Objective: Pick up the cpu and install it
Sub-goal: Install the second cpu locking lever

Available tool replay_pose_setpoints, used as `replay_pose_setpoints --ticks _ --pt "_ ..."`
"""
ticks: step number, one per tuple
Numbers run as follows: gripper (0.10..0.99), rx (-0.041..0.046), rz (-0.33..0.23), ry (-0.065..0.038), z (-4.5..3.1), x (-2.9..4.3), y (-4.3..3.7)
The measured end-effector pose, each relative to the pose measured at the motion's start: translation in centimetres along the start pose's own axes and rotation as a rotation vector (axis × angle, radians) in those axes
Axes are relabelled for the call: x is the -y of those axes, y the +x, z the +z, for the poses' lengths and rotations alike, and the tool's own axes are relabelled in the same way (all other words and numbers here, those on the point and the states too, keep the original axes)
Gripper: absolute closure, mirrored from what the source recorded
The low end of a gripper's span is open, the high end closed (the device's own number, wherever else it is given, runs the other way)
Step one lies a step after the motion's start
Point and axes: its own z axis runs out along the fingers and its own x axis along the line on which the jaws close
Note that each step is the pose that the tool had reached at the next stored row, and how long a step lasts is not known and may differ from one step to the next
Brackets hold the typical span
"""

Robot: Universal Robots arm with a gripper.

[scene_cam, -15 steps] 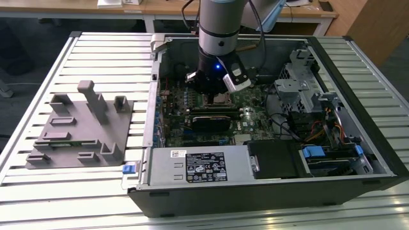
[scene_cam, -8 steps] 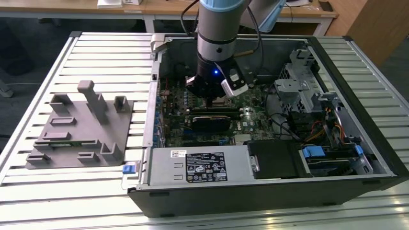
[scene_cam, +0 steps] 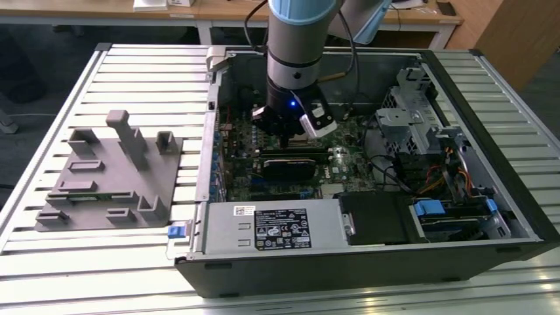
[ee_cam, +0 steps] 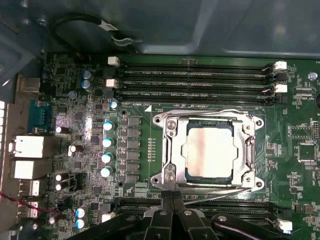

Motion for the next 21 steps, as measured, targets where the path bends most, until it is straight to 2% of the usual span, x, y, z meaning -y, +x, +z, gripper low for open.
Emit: replay_pose_setpoints --ticks 6,12,21 --pt "0.98 0.0002 0.0 -0.022 -0.07 0.76 0.12" --pt "0.98 0.0003 0.0 -0.04 0.01 1.02 0.4" --pt "0.98 0.0003 0.0 -0.052 0.92 1.11 0.56"
